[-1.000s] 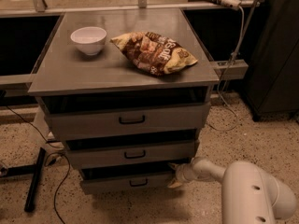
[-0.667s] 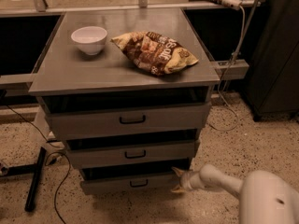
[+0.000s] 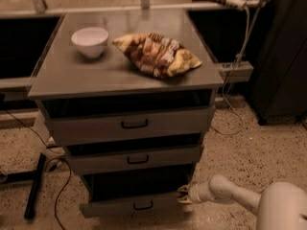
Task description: Open bottom drawer
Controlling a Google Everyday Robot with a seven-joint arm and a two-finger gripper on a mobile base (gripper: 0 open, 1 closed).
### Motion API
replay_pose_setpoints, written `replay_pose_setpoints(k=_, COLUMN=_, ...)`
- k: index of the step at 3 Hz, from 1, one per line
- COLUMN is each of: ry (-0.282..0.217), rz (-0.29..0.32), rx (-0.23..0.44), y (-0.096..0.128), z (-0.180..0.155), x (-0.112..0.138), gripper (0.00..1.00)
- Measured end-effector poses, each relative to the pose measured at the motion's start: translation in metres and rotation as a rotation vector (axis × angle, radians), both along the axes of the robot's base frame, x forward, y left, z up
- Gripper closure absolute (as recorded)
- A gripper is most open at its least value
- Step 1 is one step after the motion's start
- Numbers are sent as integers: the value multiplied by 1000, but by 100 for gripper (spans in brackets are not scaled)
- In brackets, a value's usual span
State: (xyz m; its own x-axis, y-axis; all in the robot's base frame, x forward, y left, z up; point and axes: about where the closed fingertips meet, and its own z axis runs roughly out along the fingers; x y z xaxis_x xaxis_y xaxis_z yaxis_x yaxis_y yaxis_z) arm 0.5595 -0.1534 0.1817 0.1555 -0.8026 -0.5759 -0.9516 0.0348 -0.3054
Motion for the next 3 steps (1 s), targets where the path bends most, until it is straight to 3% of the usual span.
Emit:
replay_pose_setpoints(k=1, ry=0, rz=0, rx=0, y=-2, z=5, x=-1, gripper=100)
replay_pose_setpoints(k=3, ry=0, rz=0, rx=0, y=-2, z=5, x=-1, gripper=58)
